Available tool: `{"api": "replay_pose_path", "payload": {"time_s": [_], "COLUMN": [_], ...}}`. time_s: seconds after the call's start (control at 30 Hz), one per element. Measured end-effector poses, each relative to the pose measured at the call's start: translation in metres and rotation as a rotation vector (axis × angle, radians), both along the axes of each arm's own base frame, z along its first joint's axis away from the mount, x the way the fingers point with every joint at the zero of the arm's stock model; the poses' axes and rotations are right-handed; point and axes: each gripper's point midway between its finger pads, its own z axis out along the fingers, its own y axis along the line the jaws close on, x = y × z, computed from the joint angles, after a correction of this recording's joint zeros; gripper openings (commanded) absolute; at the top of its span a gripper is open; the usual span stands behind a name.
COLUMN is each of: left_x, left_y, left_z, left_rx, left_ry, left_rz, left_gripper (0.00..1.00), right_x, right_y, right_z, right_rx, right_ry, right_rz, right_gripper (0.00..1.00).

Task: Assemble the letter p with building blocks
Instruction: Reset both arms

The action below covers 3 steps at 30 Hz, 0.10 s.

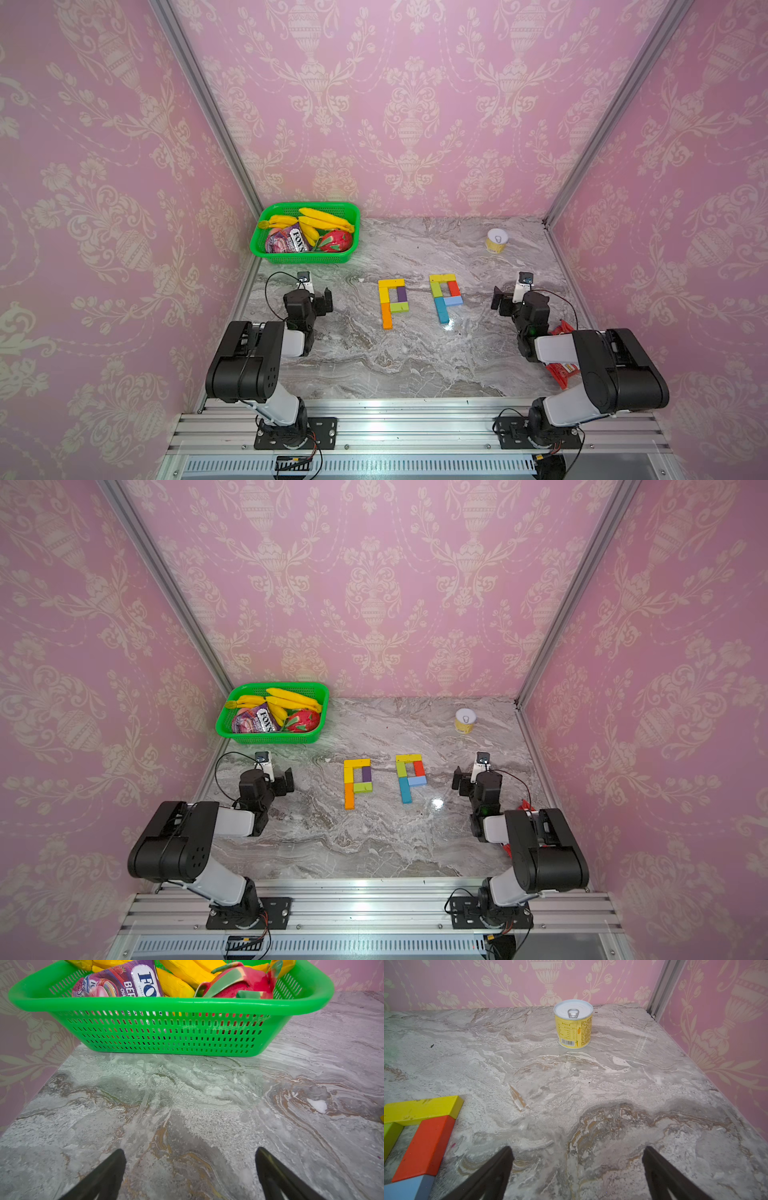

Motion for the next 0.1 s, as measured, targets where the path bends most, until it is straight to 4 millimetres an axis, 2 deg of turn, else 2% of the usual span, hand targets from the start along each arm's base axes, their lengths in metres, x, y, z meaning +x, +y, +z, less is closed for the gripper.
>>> {"api": "replay_pose_path", "payload": {"time_s": [0.1], "left_x": [0.0000], "left_y": [0.0000], "left_z": [0.0000], "left_rx": [0.000], "left_ry": [0.000], "left_rz": [0.000], "left_gripper": [0.99], "right_x": [0.0012], "right_y": [-0.0011], "right_z": [0.0014], "right_rx": [0.005], "right_ry": [-0.004], "right_rz": [0.004], "right_gripper": [1.00]}}
